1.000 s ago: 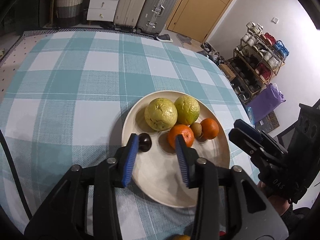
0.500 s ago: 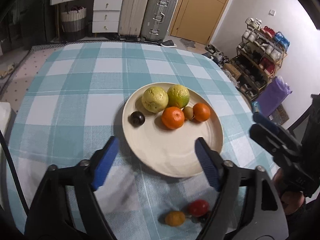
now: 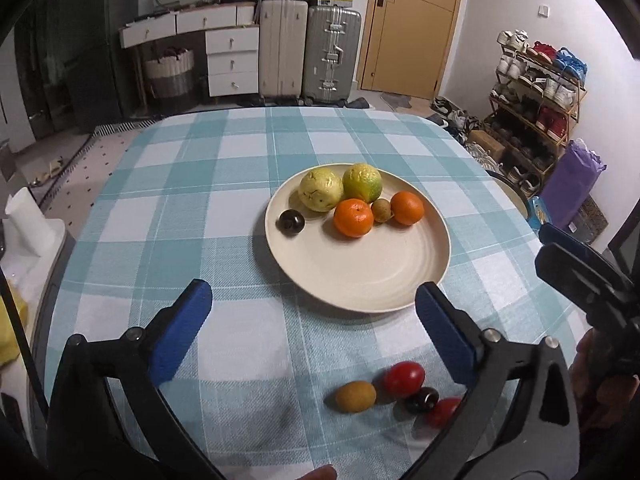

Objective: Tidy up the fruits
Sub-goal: 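Move both grippers back toward the remaining tomatoes and plums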

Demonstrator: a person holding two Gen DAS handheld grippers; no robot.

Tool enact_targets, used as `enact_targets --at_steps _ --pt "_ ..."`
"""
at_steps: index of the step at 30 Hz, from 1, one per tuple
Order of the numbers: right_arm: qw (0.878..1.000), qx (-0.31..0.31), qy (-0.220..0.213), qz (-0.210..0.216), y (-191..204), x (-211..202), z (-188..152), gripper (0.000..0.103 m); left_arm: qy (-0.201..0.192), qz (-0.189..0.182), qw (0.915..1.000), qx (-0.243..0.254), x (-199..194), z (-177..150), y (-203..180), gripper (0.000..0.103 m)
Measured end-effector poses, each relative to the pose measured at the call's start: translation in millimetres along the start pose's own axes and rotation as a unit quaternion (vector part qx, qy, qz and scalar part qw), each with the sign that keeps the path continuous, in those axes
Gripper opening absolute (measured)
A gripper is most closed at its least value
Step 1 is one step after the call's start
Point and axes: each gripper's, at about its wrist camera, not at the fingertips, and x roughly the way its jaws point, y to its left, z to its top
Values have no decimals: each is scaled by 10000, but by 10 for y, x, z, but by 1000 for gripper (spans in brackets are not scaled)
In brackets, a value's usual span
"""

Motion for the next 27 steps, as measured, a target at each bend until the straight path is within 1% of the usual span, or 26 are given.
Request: enact_targets --at_steps 3,8,12,16,21,24,27 --pt "10000 -2 -1 14 14 -64 -73 101 39 35 10000 -24 -47 -83 5 102" --pt "9998 34 171 128 55 -113 -194 101 82 181 9998 -88 -81 -219 49 102" --pt "9996 -80 220 156 137 -172 -309 102 184 80 9995 -226 -86 -338 126 102" --pt "9990 -96 306 317 179 -205 -449 102 183 124 9995 -215 -103 -453 163 102" --pt "9971 -85 622 431 221 -175 -667 102 155 53 9995 -286 -142 -591 201 102" --pt "9961 -106 751 447 251 -163 -784 101 227 -36 9991 -348 -121 -670 233 102" --pt "9955 -139 819 449 285 -154 -871 101 306 -48 9989 -362 -86 -734 250 102"
